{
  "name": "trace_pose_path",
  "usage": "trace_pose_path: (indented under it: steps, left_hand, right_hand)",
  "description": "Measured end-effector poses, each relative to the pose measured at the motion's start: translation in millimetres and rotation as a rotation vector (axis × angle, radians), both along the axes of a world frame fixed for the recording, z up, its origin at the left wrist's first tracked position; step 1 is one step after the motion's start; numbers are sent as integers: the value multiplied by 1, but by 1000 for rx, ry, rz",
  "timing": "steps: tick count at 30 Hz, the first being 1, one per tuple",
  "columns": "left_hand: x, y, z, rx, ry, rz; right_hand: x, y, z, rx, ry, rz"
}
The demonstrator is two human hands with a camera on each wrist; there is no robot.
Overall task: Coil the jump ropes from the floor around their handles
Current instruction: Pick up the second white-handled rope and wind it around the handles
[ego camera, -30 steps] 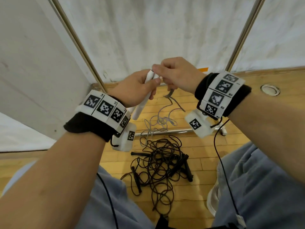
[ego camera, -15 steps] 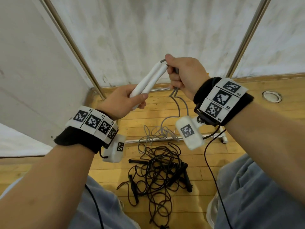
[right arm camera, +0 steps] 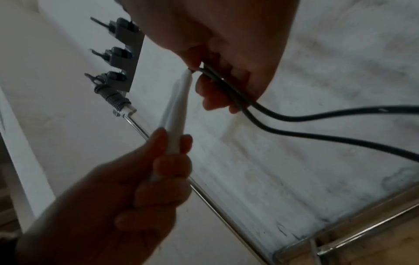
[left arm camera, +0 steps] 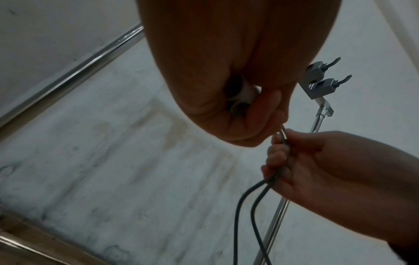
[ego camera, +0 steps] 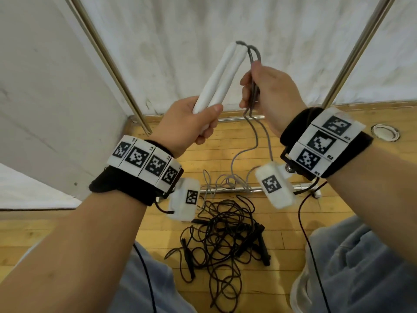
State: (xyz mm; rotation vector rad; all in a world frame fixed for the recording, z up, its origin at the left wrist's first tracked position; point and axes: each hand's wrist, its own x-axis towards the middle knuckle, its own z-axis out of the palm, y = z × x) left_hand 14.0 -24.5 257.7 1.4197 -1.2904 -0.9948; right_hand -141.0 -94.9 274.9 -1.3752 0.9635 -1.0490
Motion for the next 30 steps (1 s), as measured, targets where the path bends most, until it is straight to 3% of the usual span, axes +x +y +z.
trace_pose_path:
  steps: [4,8,11,16,23,26,30]
  left_hand:
    - [-5,-3,0,31,141,62]
    - [-12,-3,-4,35,202,90]
    - [-11,-4,-2,22,247,166]
    - [-12,-2,1,-22,225,182]
    - [-11,-5,3,-57,230,413]
    - [-13,-5,1,-14,307,387]
    - [-17,-2,2,21,236,381]
  right_hand:
    - [9,7,-9,-41,156,70]
    - [19,13,-12,44,80,173]
    - [22,15,-15,-88,211,180]
    - [23,12,-22,-219,392,188]
    - [28,9,-29,-302,506,180]
    - [26,11,-28,-339,619,202]
    - [20,15,-28,-330,689,204]
